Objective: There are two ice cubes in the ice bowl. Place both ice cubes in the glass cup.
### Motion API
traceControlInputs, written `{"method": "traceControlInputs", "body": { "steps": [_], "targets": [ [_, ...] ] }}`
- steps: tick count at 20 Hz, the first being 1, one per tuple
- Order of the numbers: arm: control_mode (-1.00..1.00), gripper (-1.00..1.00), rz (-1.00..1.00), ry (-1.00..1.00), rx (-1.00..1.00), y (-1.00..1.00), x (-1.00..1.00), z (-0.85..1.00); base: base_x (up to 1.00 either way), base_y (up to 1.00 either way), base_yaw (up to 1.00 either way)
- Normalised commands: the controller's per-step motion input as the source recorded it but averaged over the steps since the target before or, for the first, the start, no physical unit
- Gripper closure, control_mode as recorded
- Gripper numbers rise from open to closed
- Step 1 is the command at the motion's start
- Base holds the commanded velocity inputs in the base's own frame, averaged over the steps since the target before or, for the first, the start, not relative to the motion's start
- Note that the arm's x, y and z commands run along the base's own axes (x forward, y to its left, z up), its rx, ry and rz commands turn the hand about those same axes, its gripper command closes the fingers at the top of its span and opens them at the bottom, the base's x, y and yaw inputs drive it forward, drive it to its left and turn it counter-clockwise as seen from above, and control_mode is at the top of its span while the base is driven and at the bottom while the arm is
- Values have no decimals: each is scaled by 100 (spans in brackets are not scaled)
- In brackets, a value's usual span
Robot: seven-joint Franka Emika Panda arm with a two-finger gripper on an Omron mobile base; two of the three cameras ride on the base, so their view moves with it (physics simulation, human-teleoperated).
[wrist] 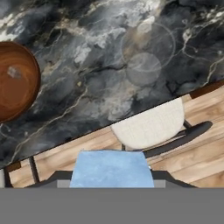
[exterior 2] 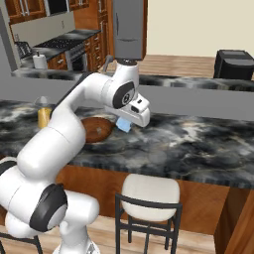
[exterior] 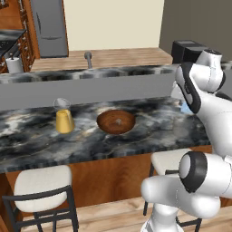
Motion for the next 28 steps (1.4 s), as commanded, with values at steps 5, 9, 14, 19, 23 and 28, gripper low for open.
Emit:
{"method": "traceControlInputs", "body": {
  "steps": [5, 9, 14, 19, 23, 28],
  "targets": [
    [-100, 100, 0, 3, 0, -13, 16, 0, 0, 0, 0],
    [-100, 100, 0, 2, -5, -5, 16, -2, 0, 0, 0],
    [-100, 100, 1, -3, -16, -31, 18, -10, 0, 0, 0],
    [-100, 100, 1, -1, -11, -21, 11, -13, 0, 0, 0],
    [-100, 100, 0, 0, 0, -11, 2, -5, 0, 0, 0],
    [-100, 100, 0, 0, 0, -19, 11, -1, 0, 0, 0]
  ]
}}
